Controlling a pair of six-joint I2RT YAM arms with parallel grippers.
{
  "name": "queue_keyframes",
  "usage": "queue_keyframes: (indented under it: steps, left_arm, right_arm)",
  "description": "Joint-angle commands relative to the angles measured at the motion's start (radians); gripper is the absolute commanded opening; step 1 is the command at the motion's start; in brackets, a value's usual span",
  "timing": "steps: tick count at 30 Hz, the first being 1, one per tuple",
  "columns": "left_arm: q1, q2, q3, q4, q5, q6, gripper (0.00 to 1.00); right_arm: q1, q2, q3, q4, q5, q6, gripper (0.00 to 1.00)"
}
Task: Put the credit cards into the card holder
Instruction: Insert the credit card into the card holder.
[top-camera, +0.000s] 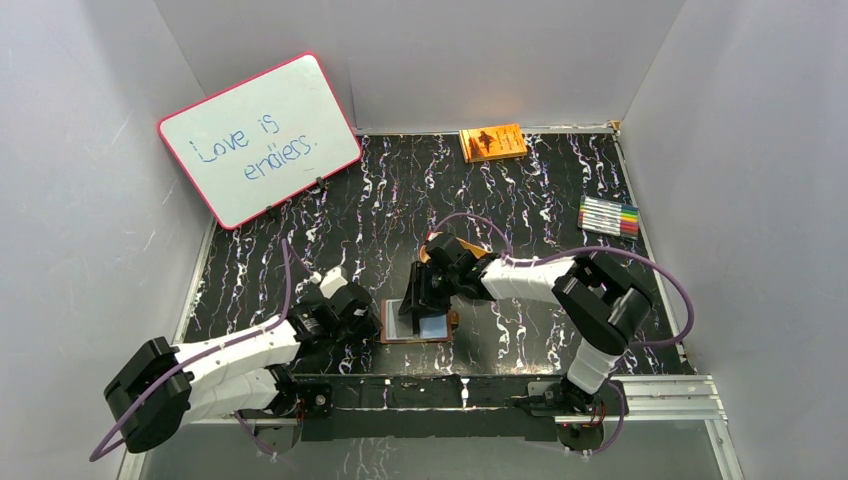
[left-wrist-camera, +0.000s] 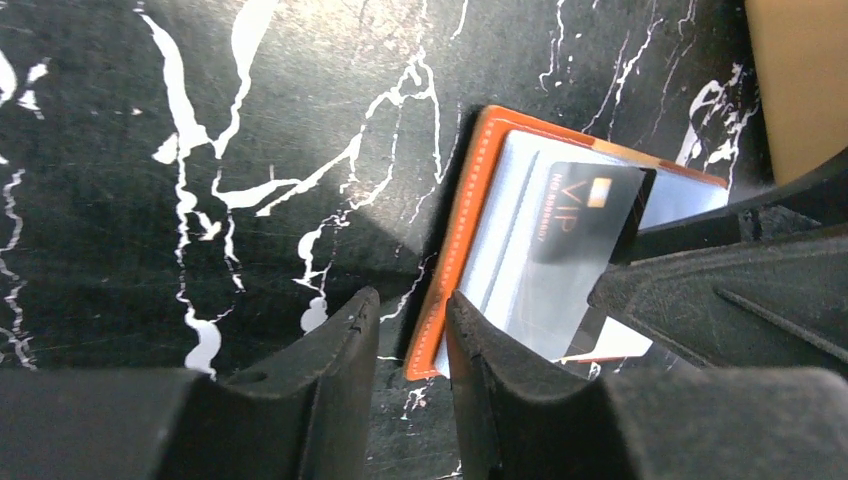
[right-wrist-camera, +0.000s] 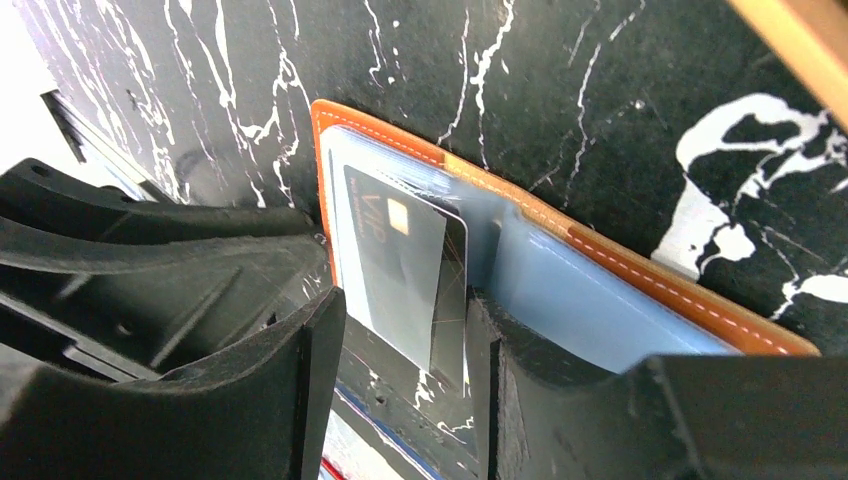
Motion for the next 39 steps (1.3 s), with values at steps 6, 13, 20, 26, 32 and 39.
queue_keyframes:
  steps: [6,13,20,26,32,39]
  left_arm:
    - [-0.004,0.024,-0.057,0.017,0.086,0.033,0.17]
    - [-0.003,0.003,-0.062,0.003,0.071,0.025,0.09]
    - [-0.004,-0.012,-0.077,0.022,0.074,0.017,0.03]
    - [-0.003,-0.002,-0.072,0.030,0.069,0.021,0.00]
    - [-0.004,0.001,-0.059,0.014,0.048,0.027,0.00]
    - [-0.005,-0.052,-0.035,-0.066,0.004,0.050,0.04]
  right_arm:
    - [0.003,0.043,0.079,0.000,-0.003,0.075,0.54]
    - [0.021,0.076,0.096,0.031,-0.028,0.076,0.53]
    - [0.047,0.110,0.143,0.011,-0.046,0.051,0.53]
    - [0.062,0.111,0.164,-0.023,-0.046,0.035,0.52]
    - [0.072,0.094,0.183,-0.099,-0.017,0.012,0.53]
    - [0.071,0.009,0.180,-0.243,0.095,-0.036,0.57]
